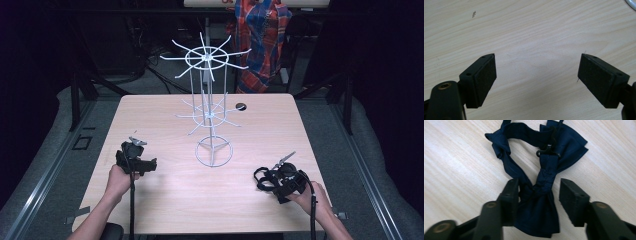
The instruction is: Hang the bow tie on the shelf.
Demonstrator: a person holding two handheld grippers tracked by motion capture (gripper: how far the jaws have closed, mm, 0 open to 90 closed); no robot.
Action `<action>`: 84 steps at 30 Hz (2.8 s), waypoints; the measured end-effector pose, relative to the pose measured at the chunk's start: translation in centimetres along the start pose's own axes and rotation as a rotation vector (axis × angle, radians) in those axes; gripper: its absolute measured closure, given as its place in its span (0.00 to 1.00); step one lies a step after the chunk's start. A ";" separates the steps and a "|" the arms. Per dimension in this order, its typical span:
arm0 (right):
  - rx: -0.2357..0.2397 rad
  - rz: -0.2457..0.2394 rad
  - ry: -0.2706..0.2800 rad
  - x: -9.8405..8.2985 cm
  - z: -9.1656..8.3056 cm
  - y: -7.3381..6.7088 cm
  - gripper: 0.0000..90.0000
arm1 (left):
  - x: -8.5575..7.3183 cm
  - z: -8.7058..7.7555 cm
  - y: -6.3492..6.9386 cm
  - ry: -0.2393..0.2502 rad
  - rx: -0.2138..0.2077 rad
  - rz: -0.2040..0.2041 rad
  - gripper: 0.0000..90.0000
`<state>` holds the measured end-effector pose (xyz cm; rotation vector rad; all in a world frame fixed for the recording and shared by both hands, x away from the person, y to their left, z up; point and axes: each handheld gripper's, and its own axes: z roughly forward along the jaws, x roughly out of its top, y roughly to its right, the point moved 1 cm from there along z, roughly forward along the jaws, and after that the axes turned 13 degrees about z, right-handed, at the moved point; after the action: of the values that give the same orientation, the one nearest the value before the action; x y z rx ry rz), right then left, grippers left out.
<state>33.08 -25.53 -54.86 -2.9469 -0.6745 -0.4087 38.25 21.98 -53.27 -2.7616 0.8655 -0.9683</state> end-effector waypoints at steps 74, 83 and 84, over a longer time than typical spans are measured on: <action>-0.069 -0.010 0.168 0.5 -2.6 -0.5 0.83 | 0.0 0.0 0.0 -0.003 -0.004 0.010 0.17; -0.056 -0.001 0.201 1.0 -3.1 -0.7 0.83 | -0.1 0.0 0.0 -0.003 0.000 0.008 0.17; -0.062 -0.006 0.204 1.1 -3.1 -0.7 0.83 | -0.1 0.0 0.0 -0.003 0.000 0.007 0.17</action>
<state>32.95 -24.93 -51.53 -2.9050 -0.6556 -0.7317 38.25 22.04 -53.32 -2.7571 0.8743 -0.9629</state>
